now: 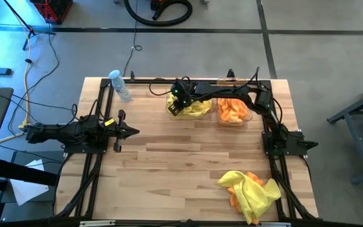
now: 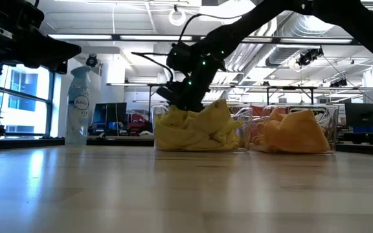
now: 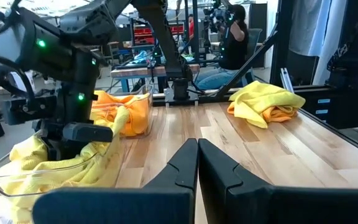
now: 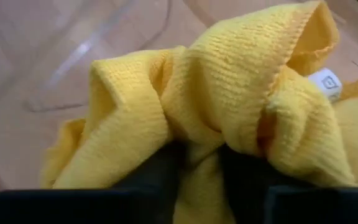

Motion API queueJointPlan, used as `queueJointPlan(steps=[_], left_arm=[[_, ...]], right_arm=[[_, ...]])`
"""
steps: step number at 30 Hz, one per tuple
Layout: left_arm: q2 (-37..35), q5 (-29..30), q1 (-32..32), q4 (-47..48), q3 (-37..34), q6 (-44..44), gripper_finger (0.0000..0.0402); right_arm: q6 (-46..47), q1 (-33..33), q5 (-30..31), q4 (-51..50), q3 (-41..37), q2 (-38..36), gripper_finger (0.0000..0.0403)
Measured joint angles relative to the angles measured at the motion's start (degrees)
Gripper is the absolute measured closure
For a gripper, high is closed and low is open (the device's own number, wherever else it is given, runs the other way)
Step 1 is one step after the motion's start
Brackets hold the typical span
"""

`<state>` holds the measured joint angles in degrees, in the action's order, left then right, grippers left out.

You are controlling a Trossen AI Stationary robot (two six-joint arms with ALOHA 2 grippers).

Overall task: Sort microfiber towel by color & place in baskets
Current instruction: Put the yellow microfiber towel into the left transparent bin

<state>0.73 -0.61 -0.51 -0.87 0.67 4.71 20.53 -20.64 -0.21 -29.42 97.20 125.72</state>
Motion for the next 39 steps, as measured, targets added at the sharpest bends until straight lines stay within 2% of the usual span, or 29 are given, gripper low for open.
queueJointPlan(steps=[5,9,15,24,28,32,35,39], left_arm=[[0.00,-0.01,0.00,-0.01,0.00,-0.02,0.0402],[0.00,-0.01,0.00,0.01,0.00,0.00,0.0402],[0.00,-0.01,0.00,0.01,0.00,0.00,0.0402],[0.00,-0.01,0.00,0.00,0.00,0.00,0.0402],[0.00,-0.01,0.00,-0.01,0.00,0.00,0.0402],[0.00,-0.02,0.00,-0.03,0.00,-0.02,0.0402],[0.01,-0.04,0.00,-0.04,0.00,0.00,0.0402],[0.00,-0.04,0.00,-0.01,0.00,0.00,0.0402]], right_arm=[[-0.40,0.04,-0.35,-7.55,6.96,0.10,0.0238],[-0.68,0.07,-0.33,-16.46,13.78,0.10,0.0211],[-0.04,0.24,1.26,-25.96,21.60,0.04,0.0204],[0.16,2.48,8.93,-38.08,27.05,-0.05,0.0203],[0.07,5.45,10.80,-43.66,26.72,-0.51,0.0204],[1.29,9.75,13.74,-44.46,24.52,-2.88,0.0211],[3.66,12.74,15.30,-43.56,20.15,-7.13,0.0220],[10.46,17.35,18.98,-41.91,9.36,-15.36,0.0231]])
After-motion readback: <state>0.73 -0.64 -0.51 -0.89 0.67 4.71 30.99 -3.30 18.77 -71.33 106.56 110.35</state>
